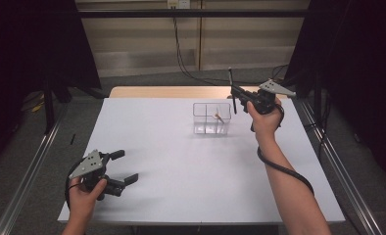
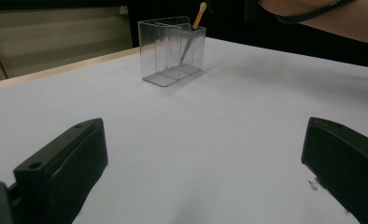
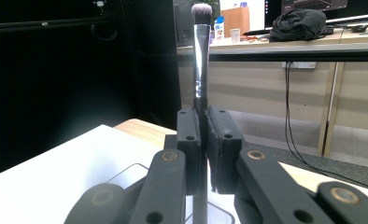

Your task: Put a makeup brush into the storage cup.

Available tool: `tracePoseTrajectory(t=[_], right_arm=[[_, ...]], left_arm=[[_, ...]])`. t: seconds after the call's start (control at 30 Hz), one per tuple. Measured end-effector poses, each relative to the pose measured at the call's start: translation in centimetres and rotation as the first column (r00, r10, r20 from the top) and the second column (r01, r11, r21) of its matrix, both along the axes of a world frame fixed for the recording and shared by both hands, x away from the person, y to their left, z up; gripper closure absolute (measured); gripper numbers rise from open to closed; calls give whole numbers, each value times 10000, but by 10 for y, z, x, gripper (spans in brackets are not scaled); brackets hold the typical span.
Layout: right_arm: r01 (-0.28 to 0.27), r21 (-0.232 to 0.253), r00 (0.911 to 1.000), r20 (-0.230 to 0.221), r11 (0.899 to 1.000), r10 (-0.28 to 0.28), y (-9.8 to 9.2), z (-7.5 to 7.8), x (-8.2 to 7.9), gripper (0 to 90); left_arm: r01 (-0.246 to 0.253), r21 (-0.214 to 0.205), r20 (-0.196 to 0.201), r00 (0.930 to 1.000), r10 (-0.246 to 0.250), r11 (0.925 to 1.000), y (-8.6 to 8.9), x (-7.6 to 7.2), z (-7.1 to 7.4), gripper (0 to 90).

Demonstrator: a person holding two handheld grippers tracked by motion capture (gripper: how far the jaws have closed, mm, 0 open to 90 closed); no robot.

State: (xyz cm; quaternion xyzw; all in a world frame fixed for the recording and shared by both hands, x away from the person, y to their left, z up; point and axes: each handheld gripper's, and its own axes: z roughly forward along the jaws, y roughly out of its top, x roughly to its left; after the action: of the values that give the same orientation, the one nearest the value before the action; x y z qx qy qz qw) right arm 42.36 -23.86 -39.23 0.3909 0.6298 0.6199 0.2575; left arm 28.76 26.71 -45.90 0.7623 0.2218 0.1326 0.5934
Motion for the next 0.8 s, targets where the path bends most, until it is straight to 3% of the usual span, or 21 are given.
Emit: tracePoseTrajectory(t=[0.8], right_arm=[[105,-202,9997,210,9997,-101,16,4,11,848]], left_arm=[[-21,-88,-74,10000,21,10000,2,-1,0,3]])
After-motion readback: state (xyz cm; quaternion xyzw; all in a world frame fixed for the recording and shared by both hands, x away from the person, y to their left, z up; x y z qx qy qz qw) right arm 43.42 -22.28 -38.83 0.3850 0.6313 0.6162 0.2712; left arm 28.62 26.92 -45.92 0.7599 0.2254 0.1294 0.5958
